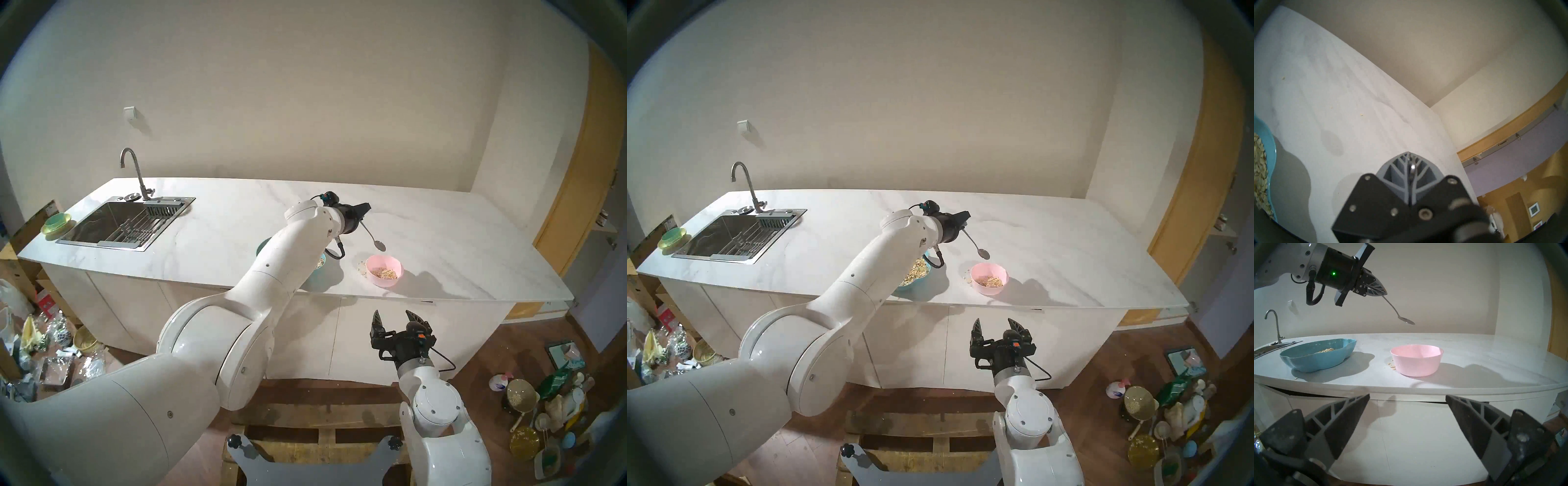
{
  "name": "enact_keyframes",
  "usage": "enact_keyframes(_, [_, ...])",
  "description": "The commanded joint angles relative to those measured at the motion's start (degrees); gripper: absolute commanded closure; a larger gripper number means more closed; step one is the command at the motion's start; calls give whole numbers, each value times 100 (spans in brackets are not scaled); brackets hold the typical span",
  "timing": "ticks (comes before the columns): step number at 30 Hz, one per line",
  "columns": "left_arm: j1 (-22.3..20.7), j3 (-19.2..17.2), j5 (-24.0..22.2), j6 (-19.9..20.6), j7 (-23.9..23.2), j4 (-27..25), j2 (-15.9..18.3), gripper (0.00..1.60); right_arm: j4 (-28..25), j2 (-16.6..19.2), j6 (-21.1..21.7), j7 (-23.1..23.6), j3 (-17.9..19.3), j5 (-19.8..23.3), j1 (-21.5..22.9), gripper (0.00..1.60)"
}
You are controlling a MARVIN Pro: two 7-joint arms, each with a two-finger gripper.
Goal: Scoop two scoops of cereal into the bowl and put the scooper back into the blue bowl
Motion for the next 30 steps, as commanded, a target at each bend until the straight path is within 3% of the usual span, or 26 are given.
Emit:
enact_keyframes(1, [81,-165,-171,256,192,-487,-173,160,-145,-19,-21,-2,-5,15,29,0])
enact_keyframes(7, [343,-434,-207,429,375,-878,-157,160,-141,-18,-23,-2,-5,14,31,0])
enact_keyframes(12, [518,-605,-288,534,489,-1407,82,160,-137,-18,-25,-2,-5,14,34,0])
enact_keyframes(14, [651,-712,-299,577,599,-1853,253,160,-134,-17,-27,-2,-5,13,35,0])
enact_keyframes(17, [640,-799,-320,617,601,-1975,391,160,-131,-17,-28,-2,-5,13,37,0])
enact_keyframes(25, [1338,-1374,-585,1166,1060,-3431,896,160,-147,-19,-20,-2,-5,15,28,0])
enact_keyframes(30, [1605,-1816,-686,1527,1416,-3908,1017,160,-150,-20,-17,-2,-4,15,27,0])
